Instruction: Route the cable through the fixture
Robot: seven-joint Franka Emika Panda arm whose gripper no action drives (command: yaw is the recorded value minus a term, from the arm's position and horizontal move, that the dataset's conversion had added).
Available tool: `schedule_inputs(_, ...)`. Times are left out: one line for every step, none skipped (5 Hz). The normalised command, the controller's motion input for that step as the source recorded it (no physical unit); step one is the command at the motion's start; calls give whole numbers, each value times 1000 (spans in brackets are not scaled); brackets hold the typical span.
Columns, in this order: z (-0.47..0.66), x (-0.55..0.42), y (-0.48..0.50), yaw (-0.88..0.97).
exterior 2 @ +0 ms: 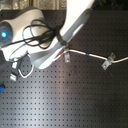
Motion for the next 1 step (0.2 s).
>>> schedule_inputs(125, -67, 115, 0)
